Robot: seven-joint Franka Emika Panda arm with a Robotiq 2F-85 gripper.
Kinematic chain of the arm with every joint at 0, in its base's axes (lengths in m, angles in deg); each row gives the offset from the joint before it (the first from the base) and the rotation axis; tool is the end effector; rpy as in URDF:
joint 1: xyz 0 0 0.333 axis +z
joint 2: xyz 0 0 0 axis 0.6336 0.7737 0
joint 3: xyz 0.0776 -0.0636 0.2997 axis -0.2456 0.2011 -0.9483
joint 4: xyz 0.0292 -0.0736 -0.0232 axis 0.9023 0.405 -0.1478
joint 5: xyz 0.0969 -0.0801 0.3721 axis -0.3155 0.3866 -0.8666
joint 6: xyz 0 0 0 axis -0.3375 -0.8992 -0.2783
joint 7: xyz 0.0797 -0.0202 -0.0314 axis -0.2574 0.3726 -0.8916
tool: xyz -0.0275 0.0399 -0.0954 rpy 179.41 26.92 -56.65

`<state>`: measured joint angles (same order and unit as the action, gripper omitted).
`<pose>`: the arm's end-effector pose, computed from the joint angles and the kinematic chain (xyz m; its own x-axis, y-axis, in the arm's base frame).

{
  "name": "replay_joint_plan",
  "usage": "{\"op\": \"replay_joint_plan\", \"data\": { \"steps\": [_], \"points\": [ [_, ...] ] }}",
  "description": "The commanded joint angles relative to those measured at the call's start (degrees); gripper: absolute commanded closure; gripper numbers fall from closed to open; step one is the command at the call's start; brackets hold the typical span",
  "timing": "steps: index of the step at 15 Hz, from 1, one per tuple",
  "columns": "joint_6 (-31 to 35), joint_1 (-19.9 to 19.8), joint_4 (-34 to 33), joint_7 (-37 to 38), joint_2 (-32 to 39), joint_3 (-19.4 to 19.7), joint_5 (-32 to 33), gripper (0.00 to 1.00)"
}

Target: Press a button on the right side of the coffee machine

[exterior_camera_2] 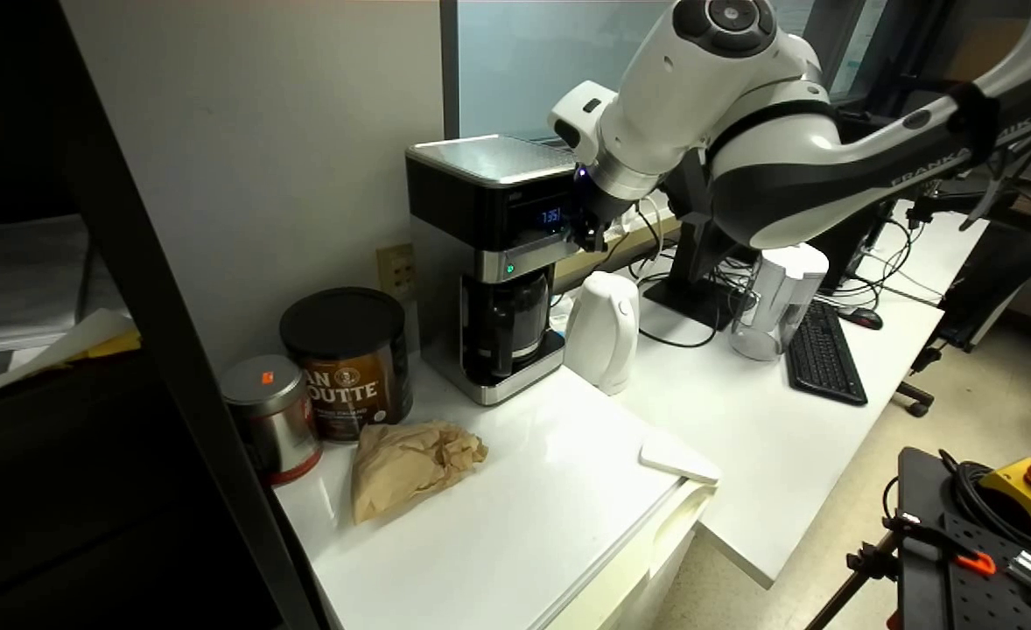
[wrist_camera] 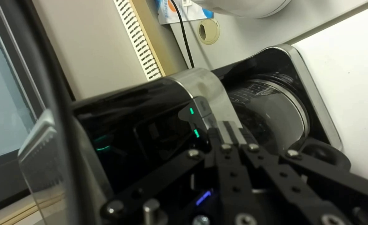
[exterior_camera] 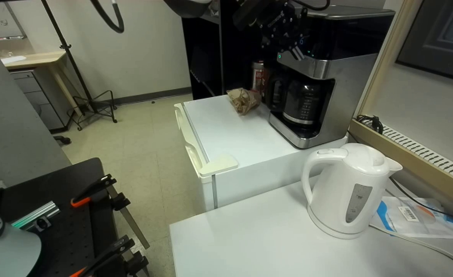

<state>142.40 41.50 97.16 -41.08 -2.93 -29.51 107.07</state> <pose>0.6411 0.0541 0.3894 0.6568 0.7528 0.0426 0.5361 -0.5060 0.6757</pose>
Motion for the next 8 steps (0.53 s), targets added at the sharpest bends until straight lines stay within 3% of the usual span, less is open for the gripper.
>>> {"op": "replay_joint_plan", "data": {
  "steps": [1,8],
  "points": [
    [1.5,0.9,-0.5,1.3,0.6,0.8,2.1,1.00],
    [-0.3,2.9,11.1,-1.4,-8.2,-1.7,1.3,1.00]
  ]
}}
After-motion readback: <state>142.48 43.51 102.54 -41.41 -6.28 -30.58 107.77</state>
